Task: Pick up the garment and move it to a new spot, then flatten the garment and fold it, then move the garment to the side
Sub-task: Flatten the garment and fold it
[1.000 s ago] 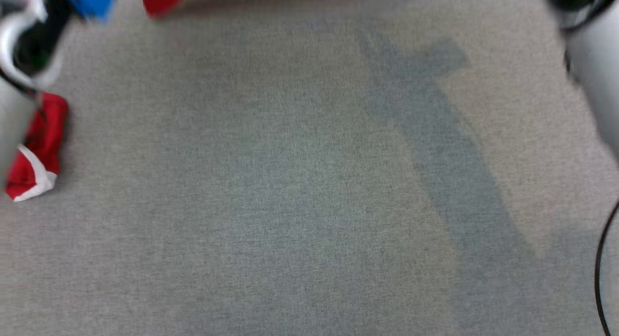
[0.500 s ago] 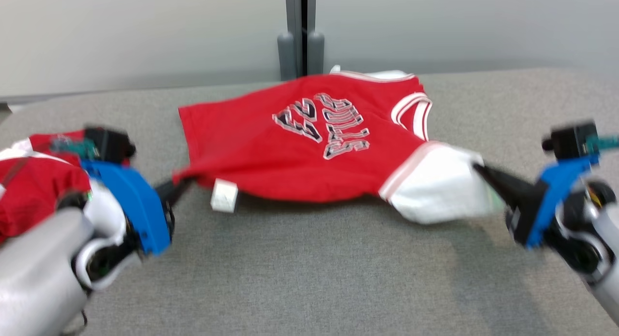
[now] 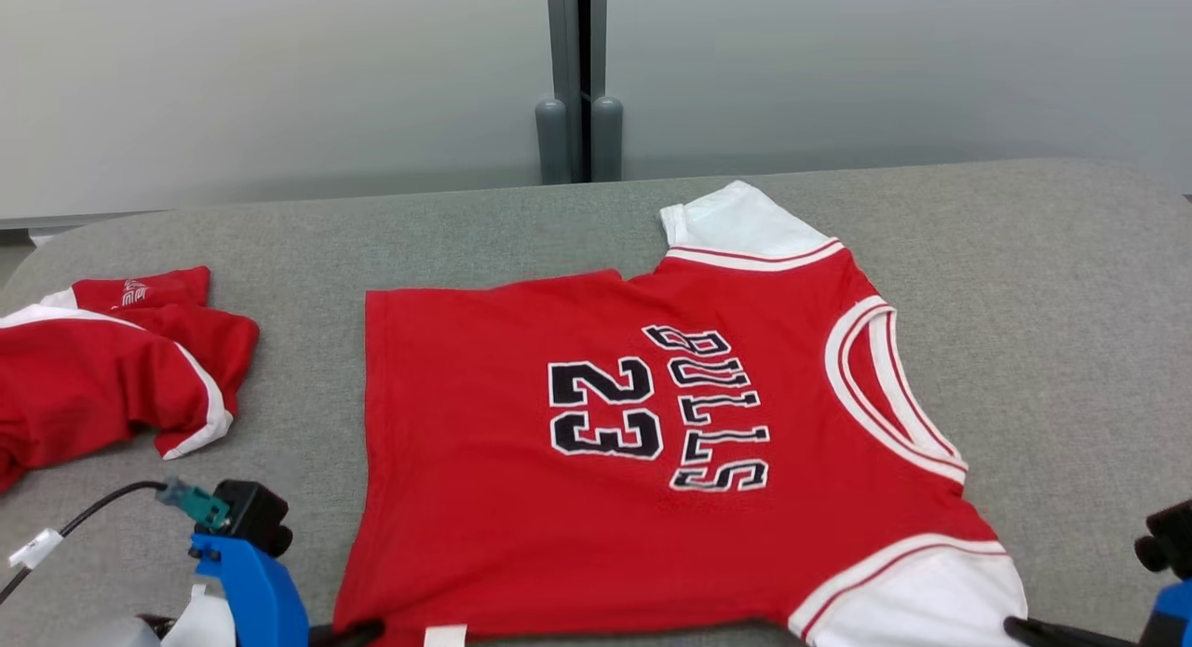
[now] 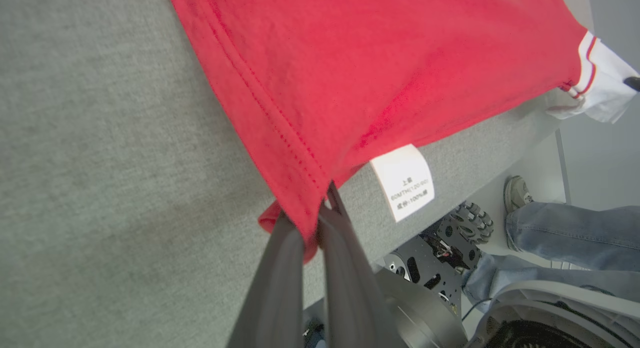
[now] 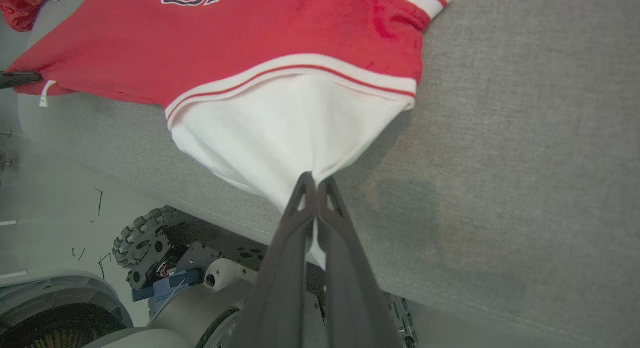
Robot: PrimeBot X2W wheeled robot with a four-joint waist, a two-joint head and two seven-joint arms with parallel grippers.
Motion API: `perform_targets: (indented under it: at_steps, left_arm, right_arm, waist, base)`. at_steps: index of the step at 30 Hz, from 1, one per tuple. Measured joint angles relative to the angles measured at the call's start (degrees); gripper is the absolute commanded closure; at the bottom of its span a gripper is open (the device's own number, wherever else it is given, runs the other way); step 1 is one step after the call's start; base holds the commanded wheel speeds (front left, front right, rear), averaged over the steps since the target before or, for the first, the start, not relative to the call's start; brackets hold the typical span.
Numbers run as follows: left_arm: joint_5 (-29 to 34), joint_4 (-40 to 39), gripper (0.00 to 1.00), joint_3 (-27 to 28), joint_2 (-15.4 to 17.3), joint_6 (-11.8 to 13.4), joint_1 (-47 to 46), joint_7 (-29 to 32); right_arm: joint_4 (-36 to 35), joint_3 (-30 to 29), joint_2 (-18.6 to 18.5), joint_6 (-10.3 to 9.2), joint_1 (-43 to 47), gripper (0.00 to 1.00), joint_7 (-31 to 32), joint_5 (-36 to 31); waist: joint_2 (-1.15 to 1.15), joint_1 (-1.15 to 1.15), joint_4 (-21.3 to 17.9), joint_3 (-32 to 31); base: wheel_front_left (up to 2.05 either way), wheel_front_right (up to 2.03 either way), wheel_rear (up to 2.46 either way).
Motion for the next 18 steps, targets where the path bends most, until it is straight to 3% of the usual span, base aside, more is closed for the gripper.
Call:
perform_targets:
  at_steps: [4, 9, 13, 18]
  left_arm:
    - [-1.53, -5.25, 1.0, -0.29, 3.92, 1.52, 1.53, 3.43]
    - [-2.81, -8.37, 1.0, 0.83, 6.05, 2.81, 0.7, 5.31]
    - [-4.15, -7.3, 1.0, 1.52, 5.67, 2.78, -2.46, 9.34]
    - [-7.4, -1.7, 1.0, 2.8, 3.12, 2.19, -6.88, 15.45]
  right_arm:
    - [-10.72, -8.72, 5.57, 0.0, 7.73, 1.0, 7.45, -1.02]
    - [-19.49, -14.75, 12.22, 0.0, 8.36, 1.0, 17.08, -3.59]
    - [-18.95, -16.28, 16.3, 0.0, 1.85, 1.0, 24.81, -5.19]
    - [-11.11, -18.91, 19.92, -0.01, -8.37, 1.0, 32.19, -7.67]
  waist:
    - [0.0, 0.0, 0.65, 0.17]
    - [0.01, 0.0, 1.29, 0.29]
    - [0.02, 0.0, 1.73, 0.92]
    - [0.02, 0.01, 2.18, 1.7]
  base:
    - [0.0, 0.0, 0.0]
    - [0.0, 0.0, 0.0]
    - [0.0, 0.0, 0.0]
    - [0.0, 0.0, 0.0]
